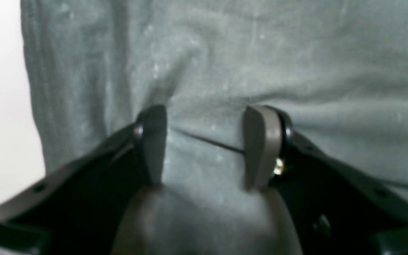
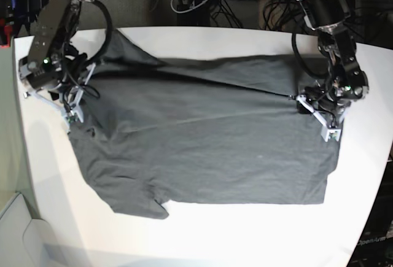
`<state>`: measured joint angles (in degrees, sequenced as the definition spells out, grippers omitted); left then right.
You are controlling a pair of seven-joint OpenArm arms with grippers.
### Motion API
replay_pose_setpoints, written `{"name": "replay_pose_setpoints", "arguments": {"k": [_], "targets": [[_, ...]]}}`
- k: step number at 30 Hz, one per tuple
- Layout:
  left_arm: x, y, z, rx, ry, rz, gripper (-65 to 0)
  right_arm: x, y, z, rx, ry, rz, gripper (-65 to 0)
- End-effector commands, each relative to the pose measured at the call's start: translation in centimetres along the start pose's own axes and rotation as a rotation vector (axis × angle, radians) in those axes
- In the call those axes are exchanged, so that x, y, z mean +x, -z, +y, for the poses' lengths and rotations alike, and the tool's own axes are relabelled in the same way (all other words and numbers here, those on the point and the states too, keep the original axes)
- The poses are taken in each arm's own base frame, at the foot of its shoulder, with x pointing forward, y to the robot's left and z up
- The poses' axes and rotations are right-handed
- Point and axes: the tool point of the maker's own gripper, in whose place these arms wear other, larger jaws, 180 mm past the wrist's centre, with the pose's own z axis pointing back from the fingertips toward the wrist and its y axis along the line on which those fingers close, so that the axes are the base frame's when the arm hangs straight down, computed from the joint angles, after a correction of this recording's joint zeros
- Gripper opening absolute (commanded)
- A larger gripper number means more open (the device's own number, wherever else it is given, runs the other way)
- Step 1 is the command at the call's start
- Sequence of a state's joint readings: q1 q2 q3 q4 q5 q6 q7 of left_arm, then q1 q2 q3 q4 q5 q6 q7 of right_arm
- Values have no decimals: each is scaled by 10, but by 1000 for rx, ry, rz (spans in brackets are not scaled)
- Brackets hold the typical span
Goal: Layout the t-shirt on the table in an organized manner, then fold the t-shirt properly
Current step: 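Grasp the shirt shoulder with the right gripper and side with the left, then drag the grasped shirt parts apart with both grippers to smooth it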
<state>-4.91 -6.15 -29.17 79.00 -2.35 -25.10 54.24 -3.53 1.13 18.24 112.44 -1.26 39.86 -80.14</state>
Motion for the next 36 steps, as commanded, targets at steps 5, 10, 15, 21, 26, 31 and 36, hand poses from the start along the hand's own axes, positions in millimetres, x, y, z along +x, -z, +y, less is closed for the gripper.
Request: {"name": "replay_pose_setpoints", "arguments": {"k": [5,10,15,21,26,31,36], "targets": [[15,-3,5,13,7,-48,-311,-38,2,25,47,-10,80,-650],[16,-3,5,13,7,-51,-310,-61,4,49,101,-67,137,-650],[16,-4,4,10,12,-48,-309,-75,4,60,124,-87,170,-523],[16,-7,6,12,13,-53,-309,-82,1,34,63,-112,189,-306],[32,-18,7,29,32,-104,-308,-93,-10,-33,-91,-1,203,-284],[40,-38,10,62,64,-120,-308,-50,-21,-78,-194,34,96,-297],[45,-62,21,126,103,-123,-308,51,-22,-44,-137,-113,-105,-446]]}}
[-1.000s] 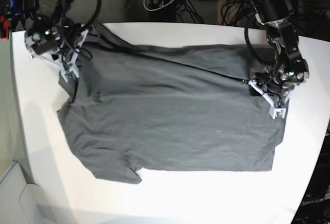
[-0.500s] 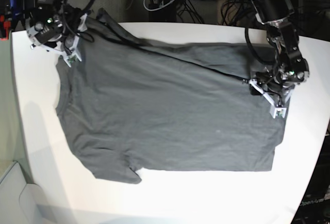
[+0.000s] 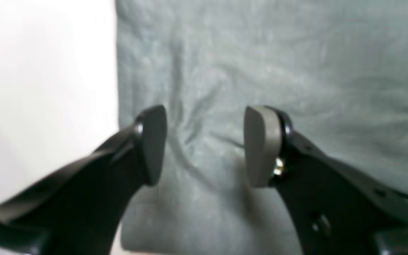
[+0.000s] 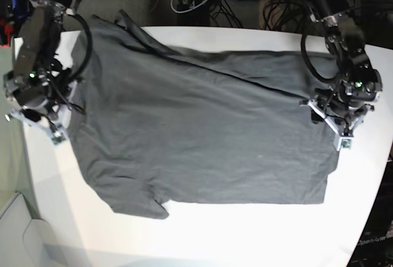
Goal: Layout the t-shirt on the table in an organized manner, then fold the t-shirt properly
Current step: 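Drag the grasped shirt parts apart with both grippers to smooth it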
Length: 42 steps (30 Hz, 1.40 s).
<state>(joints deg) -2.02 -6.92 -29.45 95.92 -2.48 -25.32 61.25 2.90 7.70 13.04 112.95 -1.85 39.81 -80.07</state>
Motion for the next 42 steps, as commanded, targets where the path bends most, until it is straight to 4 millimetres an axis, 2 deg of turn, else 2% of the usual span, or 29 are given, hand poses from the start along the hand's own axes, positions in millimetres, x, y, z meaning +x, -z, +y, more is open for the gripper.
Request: {"name": "replay_pose_setpoints", "arguments": {"k": [1,4,6,10,14,16,19,24,28,30,32,35,37,40,42], "targets": [[6,-6,12,34,16,-20,-308,16,-4,2,-3,-39,-38,-476],[-11,-4,19,41,5,6,-308,46,7,37,81,-143,-61,-577],[-23,5,26,41,-41,21,-308,47,27,52,141,-170,-11,-644],[-38,21,24,18,-89,35,-308,32,61,74,249,-160,72,-650],[-34,42,18,-22,-136,41,-308,36,88,90,333,-134,56,-650],[-35,51,14,-40,-156,55,-308,35,100,90,356,-124,63,-650],[-28,63,9,-67,-182,66,-308,44,116,95,402,-100,54,-650],[-3,75,5,-98,-210,46,-308,72,138,80,445,-33,-7,-650],[36,85,-1,-129,-240,-35,-308,102,151,59,473,49,-78,-650],[52,93,-14,-160,-223,-60,-309,121,152,51,481,91,-148,-650],[68,96,-23,-180,-200,-95,-309,134,150,36,463,115,-209,-650],[98,96,-27,-191,-192,-165,-309,158,143,21,439,135,-311,-650],[117,91,-22,-189,-195,-202,-309,174,136,6,418,141,-357,-650],[139,79,-13,-168,-182,-258,-309,181,129,-22,379,174,-387,-650],[136,69,-3,-138,-162,-248,-309,190,117,-44,343,209,-425,-650]]}}
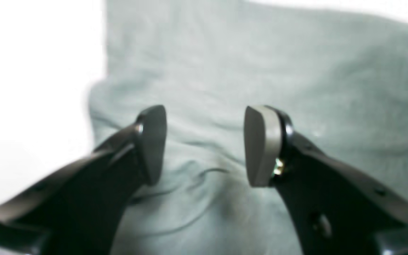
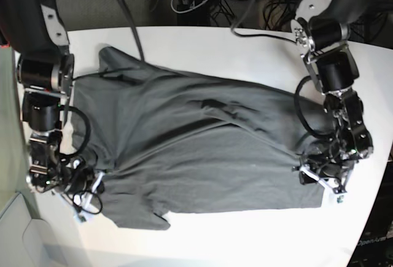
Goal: Layout the t-shirt on the table in an organized manner, then fold the t-shirt properly
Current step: 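Drag the grasped shirt parts apart with both grippers to smooth it, then release and reposition the right gripper onto the shirt collar area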
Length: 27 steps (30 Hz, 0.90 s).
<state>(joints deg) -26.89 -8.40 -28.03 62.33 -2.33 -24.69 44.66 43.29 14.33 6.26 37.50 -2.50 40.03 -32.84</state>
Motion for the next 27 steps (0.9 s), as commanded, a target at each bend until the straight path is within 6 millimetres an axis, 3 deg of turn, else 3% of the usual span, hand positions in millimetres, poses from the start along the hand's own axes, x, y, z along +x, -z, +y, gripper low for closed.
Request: {"name": "replay_pose_setpoints", "arguments": {"k": [1,4,6,11,13,16,22,27], "targets": [[19,-14,15,35,7,-45,-309,27,-20,-23,-52,6,-68,-650],[5,-43,36,107,-1,-9,-309,15,-49,-47,-141,23,-25,-650],[-16,-66,52,162,3,22,-308,-2,-66,-48,-197,-7,31,-650],[-59,-106,75,257,32,58,-282,-35,-95,-17,-270,-101,99,-648],[-71,-118,80,281,59,77,-231,-47,-104,1,-282,-126,106,-602],[-91,-133,82,302,96,113,-214,-71,-119,28,-292,-144,147,-482],[-101,-142,87,317,120,135,-212,-109,-143,72,-282,-150,202,-316],[-104,-141,87,315,116,143,-211,-151,-151,109,-227,-113,274,-314]]}}
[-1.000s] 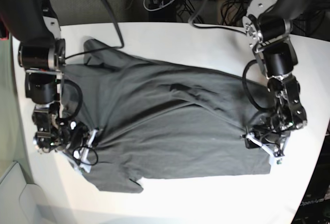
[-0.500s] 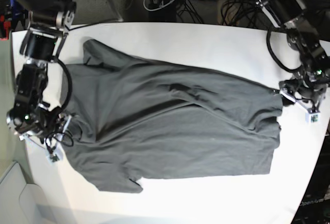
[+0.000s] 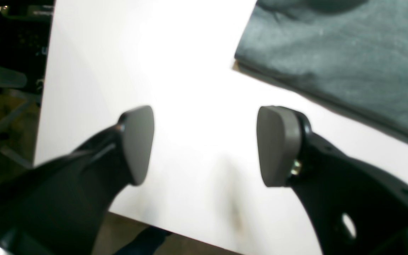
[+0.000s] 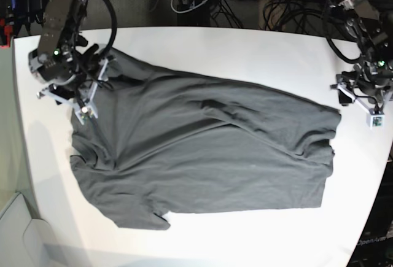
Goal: Layout the t-shirt on the table in an organized manner, then fold the t-shirt properly
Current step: 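Release and reposition the right gripper onto the shirt collar area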
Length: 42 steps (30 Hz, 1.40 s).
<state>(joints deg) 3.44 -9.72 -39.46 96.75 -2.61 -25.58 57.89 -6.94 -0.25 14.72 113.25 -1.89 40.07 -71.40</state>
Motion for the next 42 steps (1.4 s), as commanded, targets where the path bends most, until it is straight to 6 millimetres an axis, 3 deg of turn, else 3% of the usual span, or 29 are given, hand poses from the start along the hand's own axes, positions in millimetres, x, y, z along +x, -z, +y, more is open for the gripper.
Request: {"name": "replay_pose_setpoints", "arguments": {"k": [1,3,8,10,16,20,26,29,32,34,37,42], "targets": [[15,-4,5,11,8,-47,-211,6,-4,0,-3,3,-32,-327],[16,-4,4,10,6,-50,-211,-6,-2,10,21,11,-6,-385],[16,-3,2,6,3,-51,-211,-14,1,18,41,22,12,-595],[16,-3,1,4,5,-51,-211,-18,6,23,59,29,30,-650],[16,-3,1,4,5,-51,-211,-33,28,42,138,53,70,-650],[17,-3,3,8,6,-51,-211,-45,40,64,206,78,99,-650],[17,-3,4,9,8,-50,-211,-51,34,135,355,-44,115,-650],[17,-3,5,10,9,-51,-211,-44,23,175,438,-152,89,-650],[17,-3,5,10,9,-51,-211,-24,3,193,460,-269,6,-650],[17,-3,5,10,9,-51,-211,-12,-9,191,442,-300,-47,-650],[17,-4,5,11,9,-52,-211,0,-15,172,385,-304,-85,-650],[17,-5,6,14,12,-52,-211,0,-4,116,257,-219,-64,-650]]}}
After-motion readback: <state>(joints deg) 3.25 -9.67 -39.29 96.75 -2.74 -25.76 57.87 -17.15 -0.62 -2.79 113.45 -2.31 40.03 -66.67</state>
